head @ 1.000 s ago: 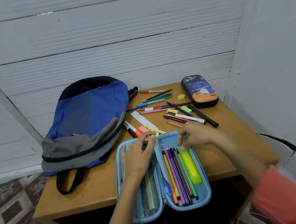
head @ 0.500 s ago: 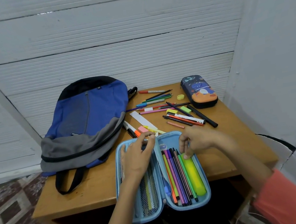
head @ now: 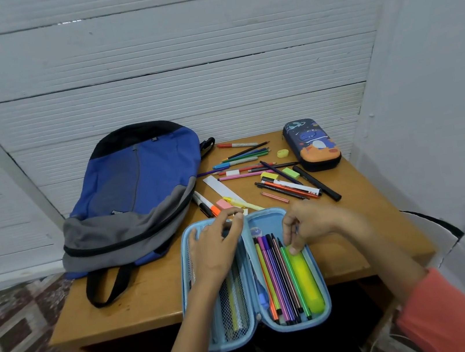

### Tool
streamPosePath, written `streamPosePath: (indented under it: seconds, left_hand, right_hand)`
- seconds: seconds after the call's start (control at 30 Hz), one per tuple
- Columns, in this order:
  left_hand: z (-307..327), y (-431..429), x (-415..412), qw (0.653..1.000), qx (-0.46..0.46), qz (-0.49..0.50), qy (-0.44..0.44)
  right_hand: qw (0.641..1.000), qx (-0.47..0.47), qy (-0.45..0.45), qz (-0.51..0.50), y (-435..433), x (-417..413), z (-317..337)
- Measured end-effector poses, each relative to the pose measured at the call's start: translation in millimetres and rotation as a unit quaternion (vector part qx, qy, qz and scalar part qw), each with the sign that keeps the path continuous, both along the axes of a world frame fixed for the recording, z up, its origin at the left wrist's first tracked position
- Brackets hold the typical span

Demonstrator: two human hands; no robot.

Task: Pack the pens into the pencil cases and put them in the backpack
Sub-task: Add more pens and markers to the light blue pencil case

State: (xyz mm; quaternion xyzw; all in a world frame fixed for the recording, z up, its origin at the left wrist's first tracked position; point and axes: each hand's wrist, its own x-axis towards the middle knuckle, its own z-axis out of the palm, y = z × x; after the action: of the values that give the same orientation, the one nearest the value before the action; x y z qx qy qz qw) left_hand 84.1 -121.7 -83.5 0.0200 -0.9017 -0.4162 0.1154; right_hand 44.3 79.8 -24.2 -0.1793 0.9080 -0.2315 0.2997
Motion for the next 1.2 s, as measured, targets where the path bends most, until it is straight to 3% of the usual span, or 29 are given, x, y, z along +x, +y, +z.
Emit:
streamPosePath:
  seconds: [1.03,1.2]
  left_hand:
    - [1.2,-0.5,0.5,1.0,0.028,-0.005,0.002]
    - [2.6,0.5,1.6,1.0,0.023,0.004,0.01]
  right_hand:
    - [0.996,-0.077,-0.048,-0.009,13.3,-8.2,-14.4]
    - [0.989,-0.141,-0.033,-0.008,18.6,-15.9,-18.2]
